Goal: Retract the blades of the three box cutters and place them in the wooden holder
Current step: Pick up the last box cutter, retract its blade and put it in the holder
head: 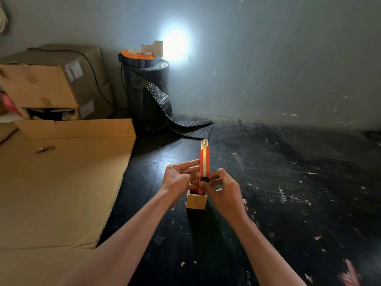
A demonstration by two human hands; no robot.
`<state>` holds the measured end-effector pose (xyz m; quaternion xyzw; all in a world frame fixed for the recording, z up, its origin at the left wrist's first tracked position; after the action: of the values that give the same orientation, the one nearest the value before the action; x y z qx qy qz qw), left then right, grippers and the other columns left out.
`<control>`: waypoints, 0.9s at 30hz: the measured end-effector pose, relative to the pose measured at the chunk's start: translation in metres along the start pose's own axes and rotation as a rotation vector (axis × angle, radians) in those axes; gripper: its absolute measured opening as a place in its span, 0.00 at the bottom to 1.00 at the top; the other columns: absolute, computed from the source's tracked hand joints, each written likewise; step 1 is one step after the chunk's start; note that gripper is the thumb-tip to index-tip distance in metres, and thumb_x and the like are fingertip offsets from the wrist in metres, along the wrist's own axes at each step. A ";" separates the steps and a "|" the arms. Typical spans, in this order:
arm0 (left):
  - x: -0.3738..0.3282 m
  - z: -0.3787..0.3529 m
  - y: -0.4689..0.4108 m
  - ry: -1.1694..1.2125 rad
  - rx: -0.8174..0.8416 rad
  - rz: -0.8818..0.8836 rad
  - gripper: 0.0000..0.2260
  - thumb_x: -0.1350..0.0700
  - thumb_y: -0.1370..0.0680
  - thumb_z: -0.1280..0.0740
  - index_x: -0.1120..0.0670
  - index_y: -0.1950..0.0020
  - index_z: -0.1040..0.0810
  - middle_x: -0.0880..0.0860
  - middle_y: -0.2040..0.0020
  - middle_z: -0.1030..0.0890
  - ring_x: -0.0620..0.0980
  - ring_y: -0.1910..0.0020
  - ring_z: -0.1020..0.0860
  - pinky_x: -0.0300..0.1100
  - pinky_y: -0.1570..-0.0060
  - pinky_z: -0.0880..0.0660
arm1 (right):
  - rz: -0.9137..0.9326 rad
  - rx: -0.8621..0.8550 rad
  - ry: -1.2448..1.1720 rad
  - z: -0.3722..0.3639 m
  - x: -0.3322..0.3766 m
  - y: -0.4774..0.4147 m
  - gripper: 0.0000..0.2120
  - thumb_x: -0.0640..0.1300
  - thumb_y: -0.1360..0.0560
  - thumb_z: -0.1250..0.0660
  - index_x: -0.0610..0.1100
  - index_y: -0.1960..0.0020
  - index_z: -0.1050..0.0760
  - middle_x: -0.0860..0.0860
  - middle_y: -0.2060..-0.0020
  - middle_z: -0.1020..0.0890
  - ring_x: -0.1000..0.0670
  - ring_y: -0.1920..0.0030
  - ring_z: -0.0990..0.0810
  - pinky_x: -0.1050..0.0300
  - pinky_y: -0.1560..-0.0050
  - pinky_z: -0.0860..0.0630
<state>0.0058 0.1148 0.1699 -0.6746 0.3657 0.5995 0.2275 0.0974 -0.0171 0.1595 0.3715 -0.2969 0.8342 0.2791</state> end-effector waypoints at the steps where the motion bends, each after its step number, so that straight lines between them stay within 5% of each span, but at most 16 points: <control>1: 0.002 0.001 -0.002 0.007 0.007 0.002 0.19 0.74 0.24 0.31 0.61 0.36 0.18 0.58 0.48 0.11 0.53 0.54 0.11 0.46 0.61 0.14 | -0.022 0.011 -0.021 0.001 -0.001 -0.003 0.09 0.49 0.25 0.25 0.52 0.50 0.25 0.57 0.54 0.17 0.55 0.52 0.17 0.55 0.53 0.17; 7: 0.017 0.002 -0.011 0.024 0.041 0.012 0.17 0.72 0.24 0.30 0.60 0.36 0.18 0.60 0.47 0.12 0.56 0.53 0.11 0.48 0.60 0.14 | -0.081 0.025 -0.172 0.004 -0.003 -0.031 0.23 0.51 0.22 0.28 0.47 0.30 0.27 0.55 0.48 0.16 0.56 0.51 0.15 0.58 0.51 0.16; 16: 0.052 0.020 -0.052 -0.266 -0.110 -0.019 0.15 0.69 0.23 0.28 0.61 0.37 0.18 0.61 0.45 0.13 0.51 0.51 0.12 0.46 0.53 0.14 | -0.173 0.084 -0.207 -0.006 -0.037 -0.073 0.09 0.40 0.23 0.27 0.41 0.43 0.21 0.47 0.54 0.14 0.49 0.53 0.13 0.45 0.51 0.14; 23: 0.100 0.024 -0.076 -0.678 -0.130 0.036 0.29 0.56 0.27 0.21 0.56 0.27 0.24 0.55 0.31 0.19 0.52 0.34 0.20 0.52 0.33 0.23 | -0.236 0.095 -0.056 -0.027 -0.081 -0.089 0.04 0.39 0.22 0.29 0.44 0.48 0.22 0.52 0.56 0.17 0.57 0.55 0.18 0.67 0.58 0.24; 27: 0.124 0.024 -0.086 -0.736 -0.118 0.115 0.37 0.54 0.29 0.19 0.56 0.23 0.30 0.57 0.25 0.25 0.55 0.28 0.25 0.55 0.28 0.28 | -0.260 0.158 -0.006 -0.047 -0.103 -0.093 0.03 0.41 0.22 0.29 0.46 0.49 0.22 0.53 0.55 0.17 0.57 0.56 0.19 0.68 0.59 0.27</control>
<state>0.0578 0.1593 0.0332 -0.4045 0.2617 0.8335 0.2704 0.1981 0.0523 0.0801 0.4303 -0.1805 0.8107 0.3537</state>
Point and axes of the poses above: each hand's wrist, its own y-axis away from the middle knuckle, its own z-axis out of the back of the hand, x = y × z, the point moved 3 cm from there along -y, towards the middle knuckle
